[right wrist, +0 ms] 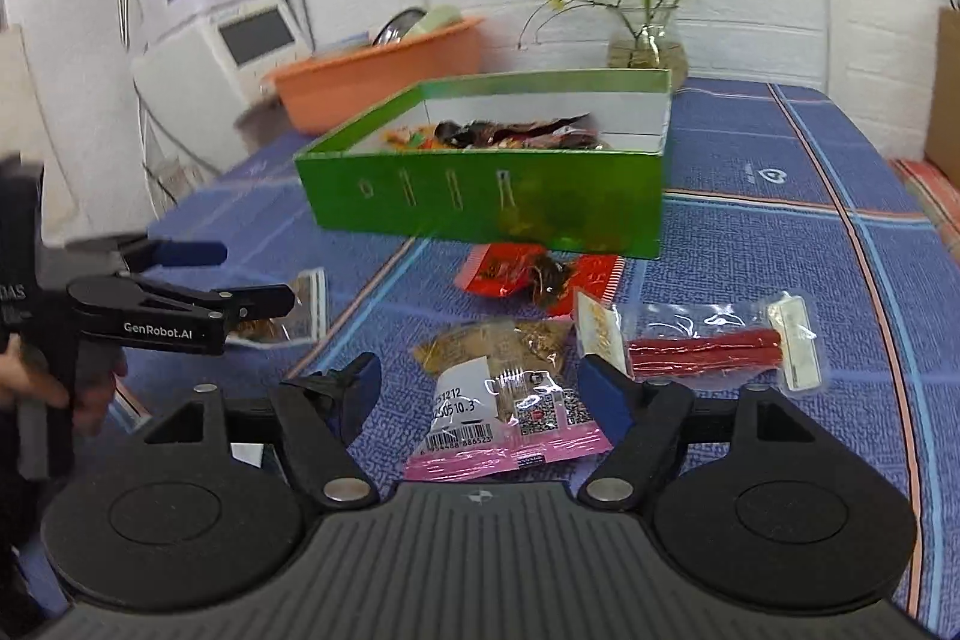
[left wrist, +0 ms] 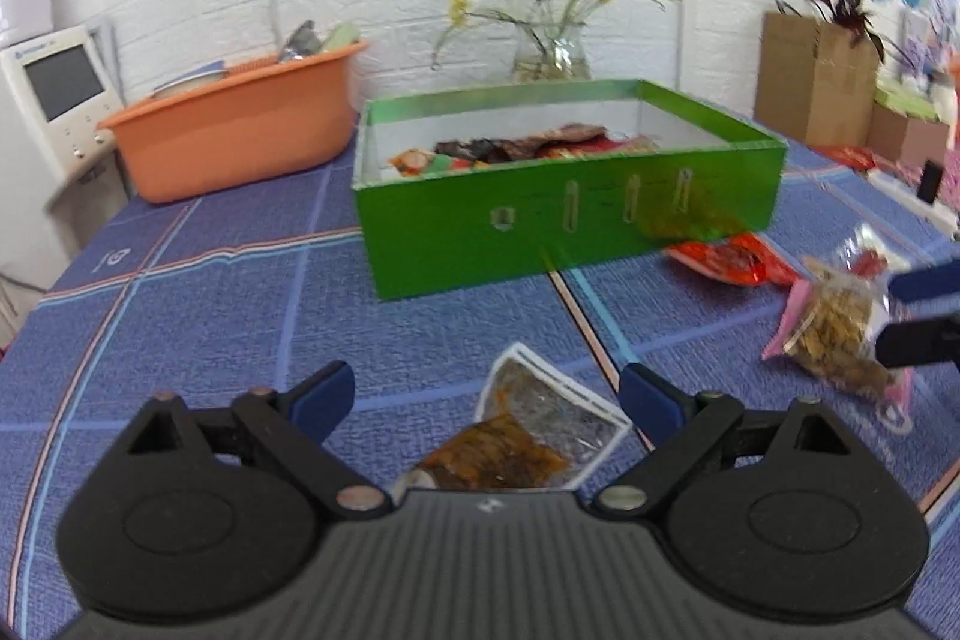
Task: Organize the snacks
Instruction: 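Grasp the jerky pouch with the left tool while the right tool grasps the pink-labelled cracker bag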
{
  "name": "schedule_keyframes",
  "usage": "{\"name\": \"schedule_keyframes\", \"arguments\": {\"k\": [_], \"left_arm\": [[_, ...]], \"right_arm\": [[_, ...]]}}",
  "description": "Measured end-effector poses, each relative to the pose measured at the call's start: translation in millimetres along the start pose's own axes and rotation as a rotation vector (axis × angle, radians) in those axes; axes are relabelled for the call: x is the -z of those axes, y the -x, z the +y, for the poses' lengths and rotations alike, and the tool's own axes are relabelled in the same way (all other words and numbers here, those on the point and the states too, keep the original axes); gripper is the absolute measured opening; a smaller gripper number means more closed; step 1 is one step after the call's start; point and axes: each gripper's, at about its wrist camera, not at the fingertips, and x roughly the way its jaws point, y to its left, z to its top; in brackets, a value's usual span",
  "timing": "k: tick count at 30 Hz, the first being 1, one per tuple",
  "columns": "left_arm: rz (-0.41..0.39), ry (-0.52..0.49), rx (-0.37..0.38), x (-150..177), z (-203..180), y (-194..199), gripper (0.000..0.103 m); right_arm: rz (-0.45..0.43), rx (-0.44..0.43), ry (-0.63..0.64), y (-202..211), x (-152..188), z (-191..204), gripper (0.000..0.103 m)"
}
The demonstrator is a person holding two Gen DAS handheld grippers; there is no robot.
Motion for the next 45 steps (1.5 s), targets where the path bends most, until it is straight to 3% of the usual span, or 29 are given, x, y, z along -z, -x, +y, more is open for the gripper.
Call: {"name": "schedule_keyframes", "arguments": {"k": [4,7,16,19,23,27,38,45], "left_arm": [[0.045,-0.061,-0.004,4.9,-9.6,-10.9,0.094],[0.027,-0.071,0.004,5.6,-10.8,-11.8,0.094],[0.07,0.036,0.049,6.5,-1.1,-14.0,0.094],[0.069,0.029,0.051,8.4,-4.1,-11.9,0.094],[0.066,0.034,0.067,9.5,-5.9,-9.4,0.085],[0.056,0.035,0.095,9.9,-7.7,-4.8,0.065],[0.069,0.02,0.114,17.4,-12.5,12.0,0.062],[0.054,0.099,0.122,20.7,2.7,33.4,0.058]], "right_arm": [[0.028,0.018,0.012,-9.8,-3.8,-1.8,0.103],[0.048,0.024,0.002,-14.5,-2.6,-3.6,0.103],[0.1,0.068,-0.018,-24.5,0.3,-2.7,0.103],[0.116,0.091,-0.001,-26.7,2.4,0.1,0.103],[0.107,0.089,0.028,-26.6,6.2,2.8,0.103],[0.086,0.093,0.047,-23.8,10.0,3.6,0.103],[0.075,0.084,0.086,-10.5,20.5,14.4,0.103],[-0.004,0.057,0.104,6.2,22.9,24.1,0.103]]}}
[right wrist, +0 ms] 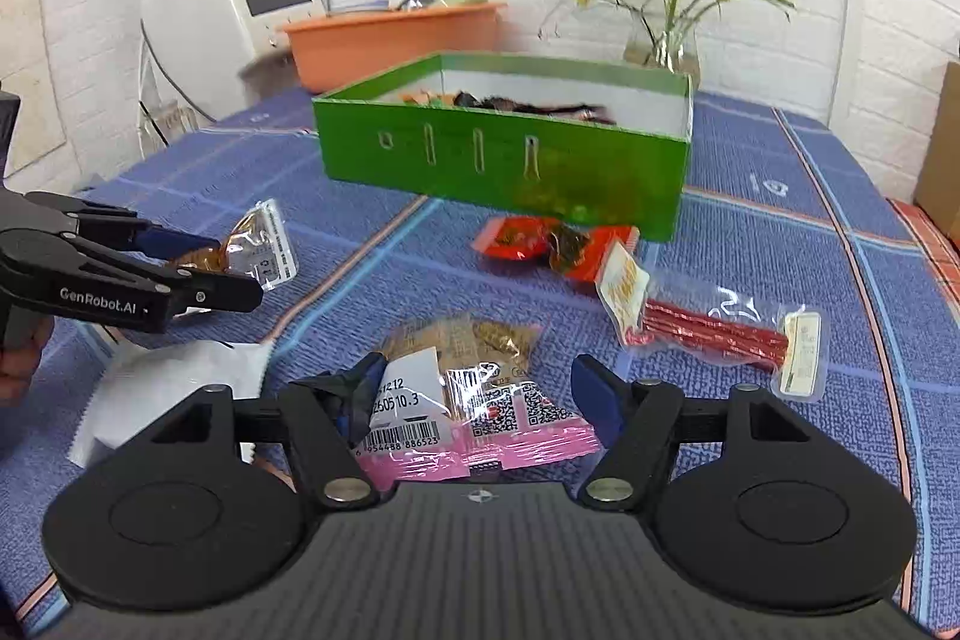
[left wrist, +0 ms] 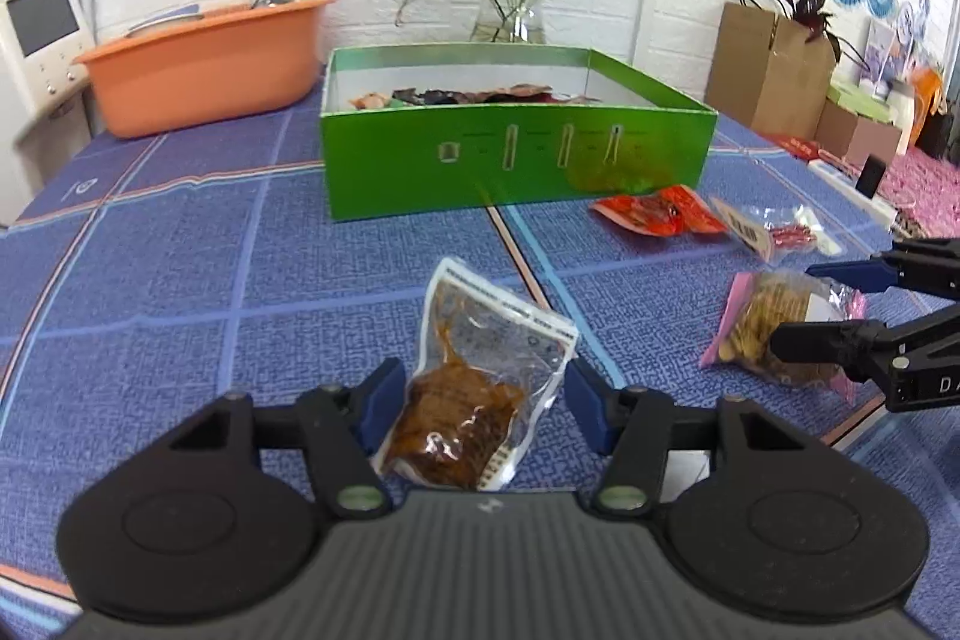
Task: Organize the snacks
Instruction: 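Grasp the jerky pouch with the left tool while the right tool grasps the pink-labelled cracker bag, then lift both bags over the green box and open both tools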
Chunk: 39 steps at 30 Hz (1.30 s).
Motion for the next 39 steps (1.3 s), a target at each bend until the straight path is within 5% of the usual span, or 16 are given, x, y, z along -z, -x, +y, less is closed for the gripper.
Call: {"name": "schedule_keyframes", "arguments": {"k": [3,4,5,10,13,22,23,25,26,27,34,39], "left_arm": [[-0.004,0.016,-0.005,1.0,4.1,4.0,0.057],[0.0,0.016,-0.006,1.7,4.8,4.0,0.057],[0.002,0.018,-0.008,2.4,5.7,3.8,0.057],[0.021,-0.015,-0.008,6.4,5.5,0.5,0.058],[0.049,-0.079,-0.016,10.9,-1.6,-3.0,0.07],[0.096,-0.123,0.047,12.0,9.5,0.9,0.08],[0.097,-0.128,0.051,12.8,9.9,1.8,0.079],[0.095,-0.127,0.053,13.2,12.0,5.0,0.068],[0.096,-0.115,0.053,12.3,13.7,7.0,0.05],[0.102,-0.097,0.058,11.4,15.9,8.9,0.045],[0.112,-0.025,0.082,13.4,25.2,22.2,0.045],[0.041,0.063,0.05,2.0,34.3,31.5,0.045]], "right_arm": [[-0.014,0.003,-0.012,2.3,-1.2,1.2,0.098],[-0.019,-0.014,-0.018,3.0,-1.3,0.2,0.076],[-0.017,-0.005,-0.041,3.6,-1.6,-1.0,0.076],[0.036,-0.014,-0.011,0.3,-1.0,1.7,0.089],[0.058,0.029,0.03,-2.0,1.4,9.9,0.103],[0.111,0.0,0.057,-16.3,1.8,10.8,0.103],[0.104,-0.008,0.057,-15.4,2.4,9.9,0.092],[0.1,-0.023,0.05,-13.4,2.3,7.7,0.089],[0.1,-0.023,0.044,-12.7,2.2,7.5,0.087],[0.1,-0.023,0.034,-11.7,2.3,7.4,0.087],[0.07,-0.049,0.005,1.0,-0.7,12.9,0.087],[-0.005,-0.073,0.023,7.1,-13.9,22.3,0.087]]}}
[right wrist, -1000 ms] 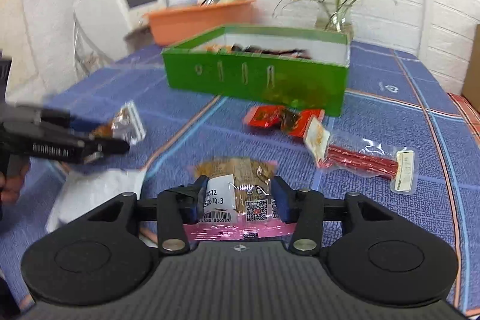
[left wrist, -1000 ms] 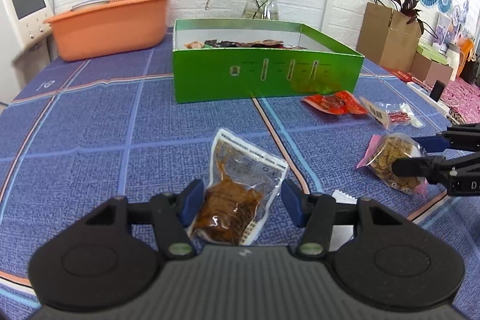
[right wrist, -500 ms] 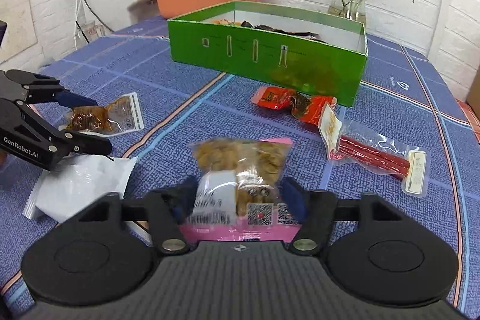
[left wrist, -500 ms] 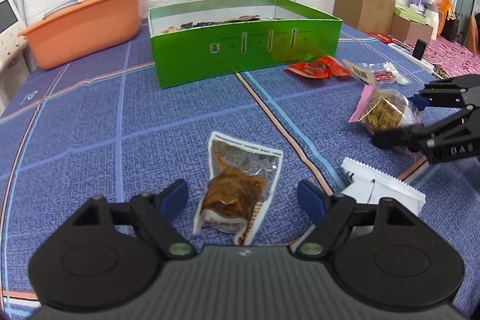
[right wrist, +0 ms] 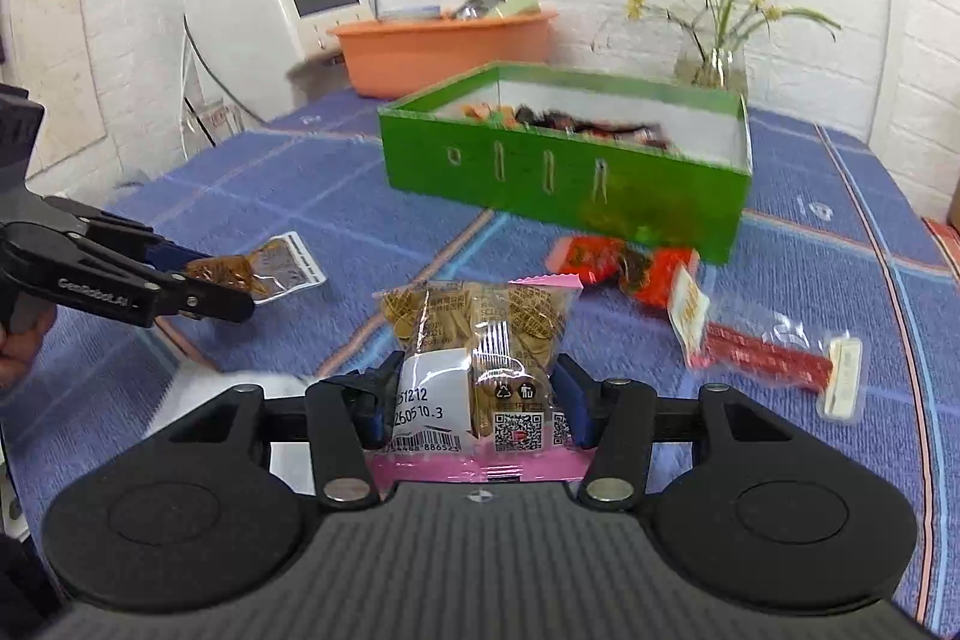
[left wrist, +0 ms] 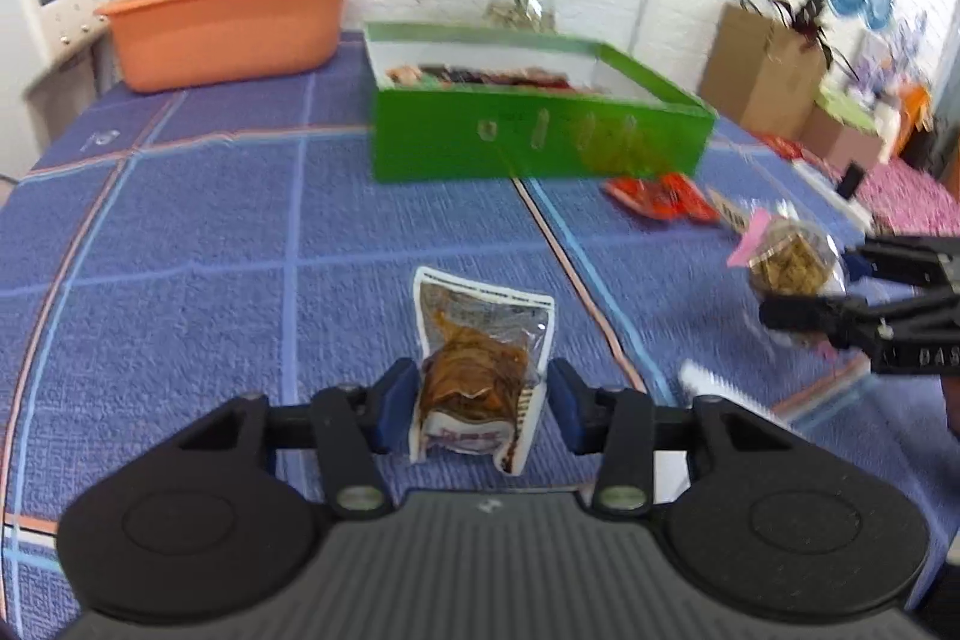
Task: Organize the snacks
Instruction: 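Lift both bags over the green box and open both tools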
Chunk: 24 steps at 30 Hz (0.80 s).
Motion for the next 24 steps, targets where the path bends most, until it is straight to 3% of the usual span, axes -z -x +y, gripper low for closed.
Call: {"name": "schedule_keyframes", "arguments": {"k": [3,10,14,18,24], "left_arm": [[-0.072,0.04,-0.006,-16.7,-1.4,3.9,0.045],[-0.223,-0.019,-0.045,-75.4,-24.0,8.0,0.045],[-0.301,-0.045,-0.112,-105.7,-39.1,0.1,0.045],[-0.347,-0.034,-0.138,-135.7,-48.8,-20.7,0.045],[-0.376,-0.04,-0.139,-162.5,-62.2,-53.6,0.045]], "right_arm": [[-0.055,0.007,-0.002,-1.8,-13.0,4.5,0.087],[-0.193,0.01,-0.091,-3.9,-63.4,-13.8,0.087],[-0.266,0.102,-0.086,-4.5,-95.5,-32.4,0.087],[-0.329,0.182,-0.139,-9.9,-121.8,-55.1,0.087],[-0.396,0.202,-0.226,-24.3,-135.4,-70.0,0.088]]}}
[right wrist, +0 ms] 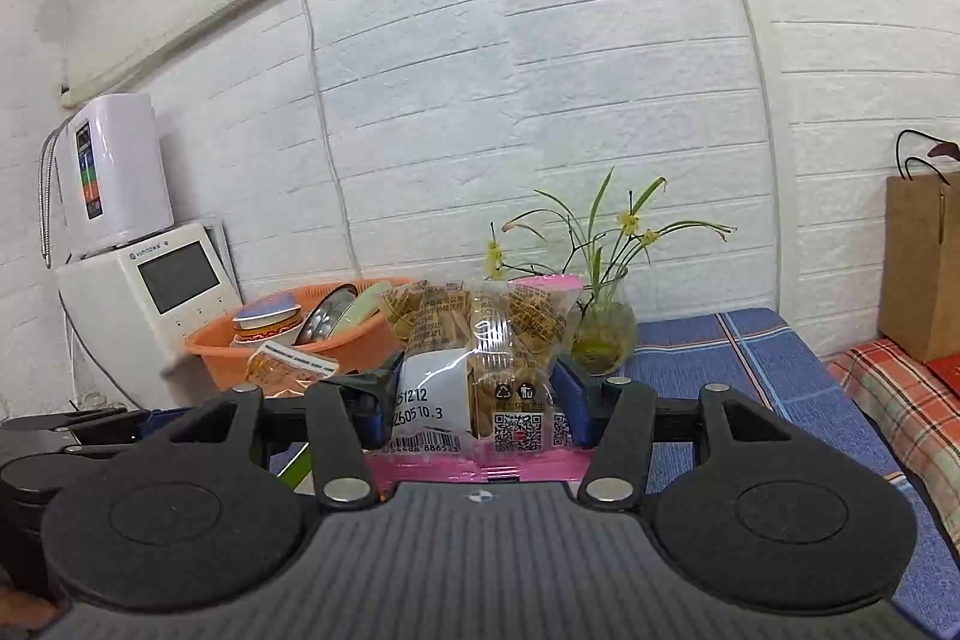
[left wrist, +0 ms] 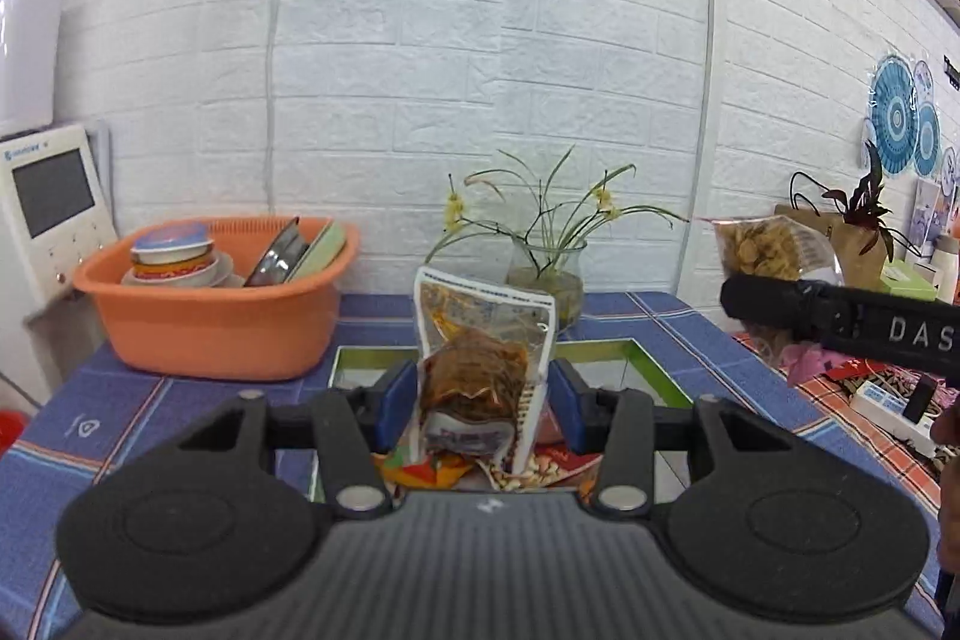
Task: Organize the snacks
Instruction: 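Lift both bags over the green box and open both tools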
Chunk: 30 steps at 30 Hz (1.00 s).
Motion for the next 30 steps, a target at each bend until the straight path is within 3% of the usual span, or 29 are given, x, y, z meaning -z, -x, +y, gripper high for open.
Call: {"name": "schedule_keyframes", "arguments": {"k": [5,11,18,23,30], "left_arm": [[-0.008,-0.035,-0.051,7.4,-4.8,-27.5,0.045],[0.04,0.007,-0.074,17.9,2.6,-63.9,0.045],[0.048,-0.04,-0.124,25.2,-0.5,-71.6,0.047],[0.054,-0.061,-0.128,28.3,-3.6,-74.2,0.048],[0.068,-0.069,-0.171,33.5,-1.3,-81.3,0.049]], "right_arm": [[0.034,0.049,0.083,-21.3,19.7,2.5,0.088],[0.091,0.079,0.011,-57.2,26.5,-12.2,0.088],[0.144,0.073,0.022,-69.4,37.9,-16.0,0.088],[0.143,0.112,0.061,-71.9,40.0,-11.6,0.089],[0.151,0.1,0.058,-80.3,48.1,-3.9,0.089]]}}
